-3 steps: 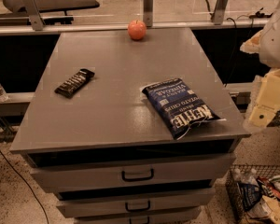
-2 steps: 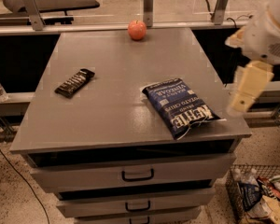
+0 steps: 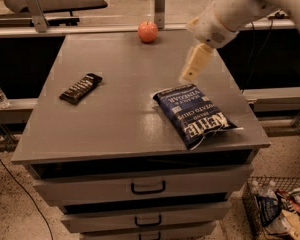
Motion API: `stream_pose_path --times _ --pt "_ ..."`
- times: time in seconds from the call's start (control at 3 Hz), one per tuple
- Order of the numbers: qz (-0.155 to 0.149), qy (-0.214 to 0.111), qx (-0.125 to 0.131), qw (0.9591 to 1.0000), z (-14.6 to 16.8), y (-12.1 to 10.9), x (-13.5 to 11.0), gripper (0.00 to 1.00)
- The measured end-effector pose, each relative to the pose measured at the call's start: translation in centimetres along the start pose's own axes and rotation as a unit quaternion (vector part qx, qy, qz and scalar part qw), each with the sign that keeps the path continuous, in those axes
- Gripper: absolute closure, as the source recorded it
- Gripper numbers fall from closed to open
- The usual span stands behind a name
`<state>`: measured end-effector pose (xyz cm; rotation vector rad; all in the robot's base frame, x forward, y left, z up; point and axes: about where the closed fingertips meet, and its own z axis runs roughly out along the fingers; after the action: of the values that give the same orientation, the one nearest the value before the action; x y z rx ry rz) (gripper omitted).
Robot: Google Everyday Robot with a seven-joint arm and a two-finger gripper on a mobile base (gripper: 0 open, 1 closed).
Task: Move apple near blue chip bag
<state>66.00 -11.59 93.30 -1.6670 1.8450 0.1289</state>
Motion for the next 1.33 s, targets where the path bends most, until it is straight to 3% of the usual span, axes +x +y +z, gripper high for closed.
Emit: stream_pose_path --times 0.33,0.67,1.0,1.33 --pt "0.004 -0.060 0.002 0.9982 4.9 -4.5 -3.3 0.00" --pt "0.004 -0.074 0.021 0.9971 4.0 -6.2 -3.9 0.00" --pt "0.004 -0.074 0.021 0.9971 4.0 -6.2 -3.9 0.00" --pt "0.019 -0.088 0.040 0.9951 5.9 -7.7 -4.4 0.00"
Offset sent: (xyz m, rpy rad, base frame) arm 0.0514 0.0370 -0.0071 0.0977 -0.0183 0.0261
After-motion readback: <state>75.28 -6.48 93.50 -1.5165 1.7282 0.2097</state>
